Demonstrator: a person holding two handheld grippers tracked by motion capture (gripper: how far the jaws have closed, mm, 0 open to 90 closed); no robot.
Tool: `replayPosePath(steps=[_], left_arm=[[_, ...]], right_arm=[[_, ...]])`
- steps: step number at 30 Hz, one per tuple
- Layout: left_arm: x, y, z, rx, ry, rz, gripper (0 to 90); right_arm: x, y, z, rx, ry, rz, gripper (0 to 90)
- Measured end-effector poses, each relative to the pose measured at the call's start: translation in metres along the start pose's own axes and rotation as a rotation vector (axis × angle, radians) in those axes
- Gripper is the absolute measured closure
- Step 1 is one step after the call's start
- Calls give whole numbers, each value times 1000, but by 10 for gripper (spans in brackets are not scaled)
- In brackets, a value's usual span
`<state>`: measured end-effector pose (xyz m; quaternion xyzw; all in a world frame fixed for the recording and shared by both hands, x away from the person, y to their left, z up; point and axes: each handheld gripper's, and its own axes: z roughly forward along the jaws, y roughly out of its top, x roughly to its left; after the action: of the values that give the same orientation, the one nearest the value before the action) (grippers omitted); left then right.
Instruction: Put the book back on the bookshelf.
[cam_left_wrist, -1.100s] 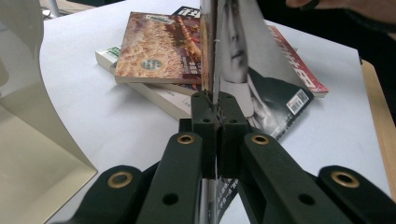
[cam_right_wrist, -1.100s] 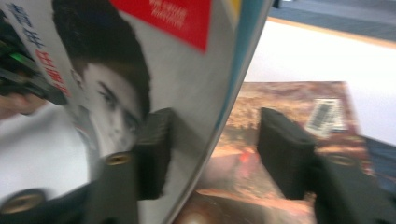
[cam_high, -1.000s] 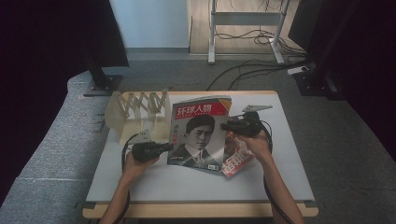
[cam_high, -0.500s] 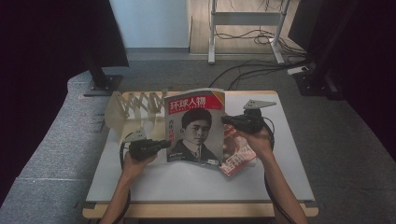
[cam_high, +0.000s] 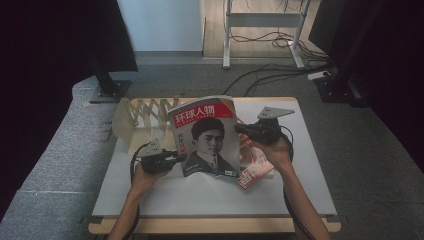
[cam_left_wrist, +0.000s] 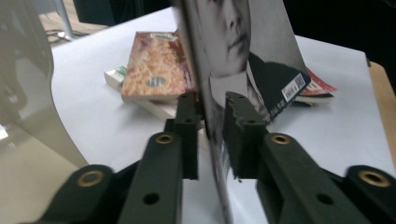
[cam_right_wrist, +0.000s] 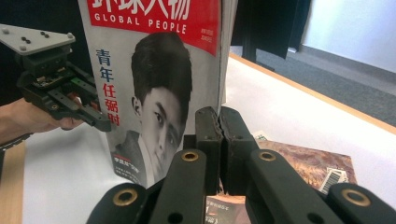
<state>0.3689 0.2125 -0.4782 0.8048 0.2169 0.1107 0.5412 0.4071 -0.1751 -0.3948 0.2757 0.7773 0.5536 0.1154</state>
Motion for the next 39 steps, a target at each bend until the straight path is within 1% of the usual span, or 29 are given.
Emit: replayPosePath(steps=[4, 6, 11, 13, 15, 16, 17, 21, 23, 24, 26, 28, 29, 31, 32, 33, 36, 39], left_arm=[[0, 5, 1, -6, 0, 1, 710], [0, 12, 2, -9, 6, 5, 702], [0, 26, 1, -15, -4, -5, 686], [0, 34, 0, -9, -5, 8, 680], [-1, 36, -1, -6, -3, 10, 672], [-1, 44, -1, 0, -3, 13, 663], [-1, 46, -2, 0, -2, 16, 656], [0, 62, -5, -17, -4, 19, 631], [-1, 65, -6, -19, -3, 21, 620], [-1, 74, -8, -27, 3, 32, 614], [-2, 82, -10, -31, 5, 34, 608], [-1, 92, -14, -37, 3, 24, 591], [-1, 92, -14, -37, 3, 24, 588], [1, 101, -16, -40, 1, 16, 582], [2, 108, -18, -36, 11, 20, 579], [2, 108, -18, -36, 11, 20, 579], [4, 119, -20, -26, 25, 31, 588], [6, 126, -20, -8, 33, 21, 647]], right_arm=[[0, -3, -2, -7, 5, -1, 866], [0, -3, -3, -7, 7, -1, 865], [0, -4, -4, -8, 12, -4, 864], [1, -4, -4, -12, 13, -4, 864], [1, -4, -4, -13, 14, -5, 863], [2, -4, -4, -12, 16, -5, 863], [2, -4, -4, -11, 15, -6, 863], [3, -4, -4, -11, 12, -9, 862], [3, -5, -5, -13, 10, -10, 861], [3, -5, -5, -13, 10, -11, 861], [3, -5, -5, -13, 10, -12, 860], [4, -5, -5, -12, 11, -15, 860], [4, -5, -5, -12, 12, -18, 860], [4, -5, -6, -12, 12, -20, 860], [4, -5, -6, -12, 12, -21, 859], [4, -5, -6, -11, 11, -22, 859], [4, -5, -5, -12, 10, -20, 859], [3, -6, -5, -13, 9, -17, 859]])
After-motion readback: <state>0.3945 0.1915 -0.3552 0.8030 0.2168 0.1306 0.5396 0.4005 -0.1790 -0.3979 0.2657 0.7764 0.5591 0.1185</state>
